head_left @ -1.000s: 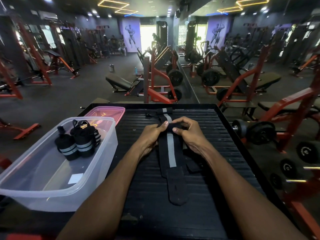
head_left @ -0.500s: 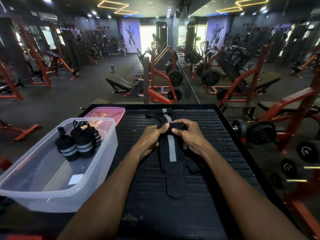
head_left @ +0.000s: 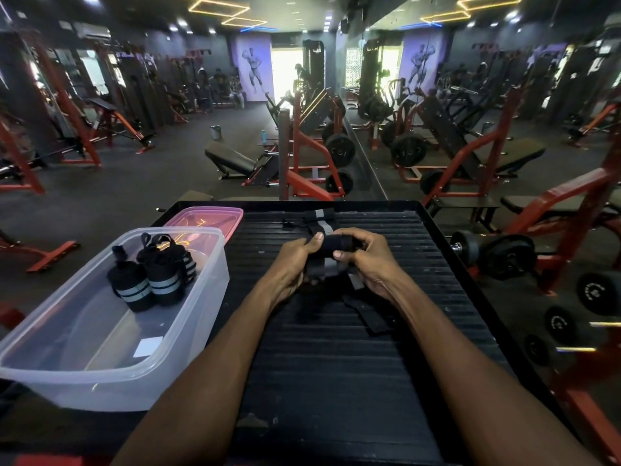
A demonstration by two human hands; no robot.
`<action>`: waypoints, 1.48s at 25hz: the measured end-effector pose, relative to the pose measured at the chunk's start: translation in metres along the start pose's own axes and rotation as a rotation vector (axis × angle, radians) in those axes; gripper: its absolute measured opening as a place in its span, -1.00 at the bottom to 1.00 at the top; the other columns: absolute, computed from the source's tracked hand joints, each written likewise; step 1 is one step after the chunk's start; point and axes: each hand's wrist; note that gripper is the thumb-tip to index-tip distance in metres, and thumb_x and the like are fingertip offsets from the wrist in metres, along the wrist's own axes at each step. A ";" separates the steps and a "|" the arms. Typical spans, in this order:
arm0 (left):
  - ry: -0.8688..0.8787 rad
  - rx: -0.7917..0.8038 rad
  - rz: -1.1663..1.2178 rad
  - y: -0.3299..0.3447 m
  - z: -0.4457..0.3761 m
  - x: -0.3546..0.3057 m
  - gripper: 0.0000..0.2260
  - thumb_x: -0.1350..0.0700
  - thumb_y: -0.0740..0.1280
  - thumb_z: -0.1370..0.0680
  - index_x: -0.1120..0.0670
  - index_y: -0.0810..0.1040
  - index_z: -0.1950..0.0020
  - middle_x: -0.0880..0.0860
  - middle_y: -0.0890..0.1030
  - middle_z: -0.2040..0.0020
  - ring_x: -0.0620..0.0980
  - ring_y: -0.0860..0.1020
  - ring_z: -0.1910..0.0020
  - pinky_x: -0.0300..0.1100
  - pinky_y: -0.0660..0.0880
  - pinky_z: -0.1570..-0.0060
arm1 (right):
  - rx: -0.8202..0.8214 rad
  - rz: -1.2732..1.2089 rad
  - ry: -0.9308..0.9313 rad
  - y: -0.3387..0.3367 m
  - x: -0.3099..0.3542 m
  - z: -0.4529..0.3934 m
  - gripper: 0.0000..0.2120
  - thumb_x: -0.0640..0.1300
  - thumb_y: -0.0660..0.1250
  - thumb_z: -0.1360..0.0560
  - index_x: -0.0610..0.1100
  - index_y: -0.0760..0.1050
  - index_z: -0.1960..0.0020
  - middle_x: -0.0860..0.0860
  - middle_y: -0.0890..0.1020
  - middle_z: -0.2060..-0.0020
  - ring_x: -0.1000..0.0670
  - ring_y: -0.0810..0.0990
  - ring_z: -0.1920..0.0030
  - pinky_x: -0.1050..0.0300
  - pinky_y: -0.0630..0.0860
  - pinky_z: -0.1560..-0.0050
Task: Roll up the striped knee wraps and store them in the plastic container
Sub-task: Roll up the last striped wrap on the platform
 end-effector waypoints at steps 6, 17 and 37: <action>0.147 -0.022 -0.132 -0.008 -0.002 0.004 -0.83 0.25 0.34 -0.59 0.08 0.65 -0.12 0.12 0.69 -0.03 0.08 0.64 -0.04 -0.02 0.55 -0.13 | 0.009 -0.037 0.071 -0.002 -0.002 -0.003 -0.80 -0.29 0.43 -0.52 -0.23 0.63 -0.15 -0.07 0.69 0.05 0.02 0.65 0.07 0.28 0.58 0.19; 0.113 -0.037 0.060 0.002 0.002 0.002 -0.89 0.23 0.29 -0.63 0.13 0.61 -0.07 0.12 0.69 0.08 0.05 0.65 0.13 -0.19 0.59 0.24 | 0.018 0.021 0.048 -0.002 -0.003 -0.005 -0.71 -0.27 0.52 -0.44 -0.14 0.58 -0.13 -0.15 0.67 -0.05 -0.09 0.67 -0.03 -0.02 0.64 -0.04; 0.111 0.001 0.062 0.002 0.003 0.003 -0.78 0.30 0.39 -0.55 0.11 0.59 -0.17 0.08 0.68 0.06 -0.05 0.66 0.11 -0.21 0.59 0.19 | 0.007 0.118 -0.121 -0.005 0.002 0.001 -0.67 -0.43 0.52 -0.37 -0.22 0.62 -0.09 -0.10 0.69 0.04 0.03 0.65 0.04 0.17 0.62 0.00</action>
Point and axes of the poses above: each hand's wrist, its own z-axis away from the middle knuckle, its own y-axis out of the palm, x = y × z
